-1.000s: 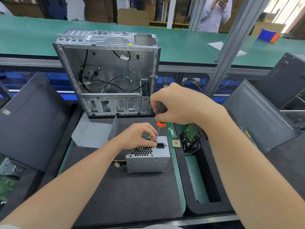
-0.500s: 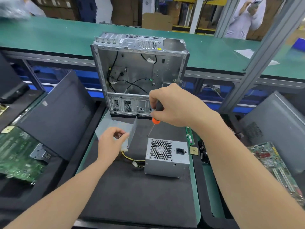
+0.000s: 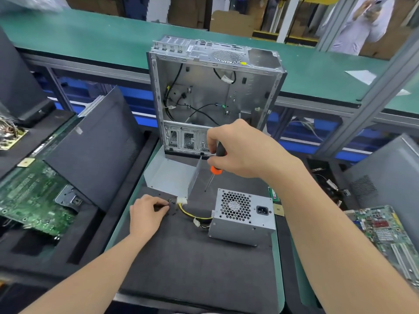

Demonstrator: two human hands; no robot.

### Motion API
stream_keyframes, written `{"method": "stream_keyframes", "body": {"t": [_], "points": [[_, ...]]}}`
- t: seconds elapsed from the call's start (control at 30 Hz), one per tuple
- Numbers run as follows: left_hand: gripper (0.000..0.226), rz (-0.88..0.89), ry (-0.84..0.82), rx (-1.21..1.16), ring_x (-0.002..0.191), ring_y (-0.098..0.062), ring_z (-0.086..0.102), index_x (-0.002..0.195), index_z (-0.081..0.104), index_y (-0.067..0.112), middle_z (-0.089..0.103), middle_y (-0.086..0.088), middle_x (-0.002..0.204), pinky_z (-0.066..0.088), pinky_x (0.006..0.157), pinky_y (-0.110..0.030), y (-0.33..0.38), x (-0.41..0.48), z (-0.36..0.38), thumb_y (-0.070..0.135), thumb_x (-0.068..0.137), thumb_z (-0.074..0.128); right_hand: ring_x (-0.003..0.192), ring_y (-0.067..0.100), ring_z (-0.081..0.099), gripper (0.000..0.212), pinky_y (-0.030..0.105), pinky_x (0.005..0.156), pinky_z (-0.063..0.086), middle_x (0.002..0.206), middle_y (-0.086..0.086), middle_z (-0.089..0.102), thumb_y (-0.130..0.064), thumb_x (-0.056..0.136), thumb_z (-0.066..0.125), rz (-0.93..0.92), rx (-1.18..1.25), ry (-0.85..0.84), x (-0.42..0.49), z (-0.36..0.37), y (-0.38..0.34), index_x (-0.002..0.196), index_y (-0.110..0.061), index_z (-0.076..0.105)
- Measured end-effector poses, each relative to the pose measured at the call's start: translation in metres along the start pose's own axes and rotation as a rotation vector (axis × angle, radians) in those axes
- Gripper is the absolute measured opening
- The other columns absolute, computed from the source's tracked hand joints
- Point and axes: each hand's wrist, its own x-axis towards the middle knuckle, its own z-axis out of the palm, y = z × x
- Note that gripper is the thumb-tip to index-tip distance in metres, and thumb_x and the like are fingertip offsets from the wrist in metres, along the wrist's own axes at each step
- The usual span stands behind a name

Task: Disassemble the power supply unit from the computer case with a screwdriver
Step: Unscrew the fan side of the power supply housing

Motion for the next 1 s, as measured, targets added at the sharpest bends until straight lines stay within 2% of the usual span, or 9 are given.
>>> {"method": "stream_keyframes", "body": {"t": [0.13,0.27,0.4,0.5,0.6,0.67,0.77,0.87,1.0], "points": [[0.014,-0.028,-0.033,0.013,0.095,-0.014,0.064,0.095,0.080,0.037,0.068,0.012,0.096,0.045,0.092,-0.041,0.004,0.004,-0.003,0.035,0.082,0.086,0.079,0.015,0.062,0.010,0.044,0.067,0.060,0.078,-0.013,0.063,-0.029,0.089,0.070,0.011,0.015,0.015,-0.004,-0.001,0.005,0.092,-0.024,0.062],[0.017,0.004,0.172,-0.031,0.091,-0.020,0.062,0.092,0.077,0.033,0.071,0.014,0.085,0.032,0.085,-0.038,0.031,0.009,-0.007,0.016,0.091,0.073,0.081,0.018,0.064,0.009,0.044,0.067,0.060,0.078,-0.010,0.065,-0.028,0.088,0.070,0.053,0.027,0.031,-0.012,-0.005,0.013,0.091,-0.024,0.063],[0.021,0.222,0.257,-0.148,0.092,-0.016,0.054,0.096,0.073,0.028,0.068,0.016,0.092,0.029,0.084,-0.030,0.108,0.019,-0.008,0.010,0.096,0.062,0.081,0.016,0.062,0.006,0.041,0.066,0.058,0.075,-0.012,0.064,-0.026,0.090,0.069,0.080,0.005,0.070,-0.028,-0.015,0.026,0.089,-0.022,0.064],[0.021,0.453,0.037,-0.313,0.089,-0.002,0.056,0.098,0.069,0.026,0.066,0.015,0.094,0.041,0.081,-0.017,0.177,0.026,-0.004,0.007,0.095,0.060,0.079,0.019,0.063,0.009,0.042,0.068,0.059,0.078,-0.010,0.063,-0.025,0.089,0.070,0.126,-0.012,0.082,-0.045,-0.025,0.038,0.085,-0.023,0.062],[0.025,0.517,-0.366,-0.251,0.082,-0.003,0.056,0.085,0.059,0.034,0.060,0.018,0.083,0.039,0.070,-0.007,0.232,0.027,0.007,0.011,0.096,0.058,0.076,0.021,0.064,0.011,0.044,0.066,0.060,0.080,-0.008,0.059,-0.023,0.086,0.071,0.196,-0.047,0.079,-0.061,-0.030,0.050,0.082,-0.024,0.060],[0.028,0.532,-0.626,-0.076,0.084,-0.019,0.058,0.077,0.056,0.028,0.061,0.011,0.078,0.042,0.073,-0.019,0.256,0.028,0.021,0.014,0.101,0.053,0.073,0.017,0.062,0.010,0.044,0.064,0.060,0.080,-0.009,0.058,-0.020,0.085,0.071,0.229,-0.060,0.069,-0.073,-0.031,0.057,0.083,-0.024,0.061],[0.028,0.619,-0.838,0.203,0.103,-0.035,0.063,0.103,0.066,0.001,0.072,-0.016,0.104,0.049,0.094,-0.045,0.281,0.026,0.037,0.018,0.108,0.044,0.069,0.012,0.058,0.011,0.036,0.058,0.055,0.075,-0.012,0.056,-0.019,0.085,0.072,0.255,-0.064,0.076,-0.090,-0.031,0.068,0.082,-0.023,0.062],[0.043,0.611,-1.010,0.244,0.116,-0.026,0.063,0.115,0.076,0.012,0.072,-0.005,0.123,0.046,0.102,-0.039,0.288,0.019,0.044,0.038,0.112,0.042,0.069,0.006,0.053,0.010,0.028,0.053,0.042,0.072,-0.015,0.054,-0.019,0.086,0.072,0.271,-0.061,0.085,-0.104,-0.029,0.077,0.083,-0.022,0.063],[0.027,0.544,-1.110,0.080,0.104,-0.007,0.066,0.105,0.080,0.022,0.073,0.016,0.107,0.049,0.093,-0.034,0.278,0.021,0.055,0.020,0.106,0.053,0.069,0.006,0.053,0.010,0.025,0.052,0.036,0.071,-0.017,0.052,-0.020,0.086,0.071,0.277,-0.058,0.098,-0.114,-0.026,0.085,0.081,-0.022,0.063]]}}
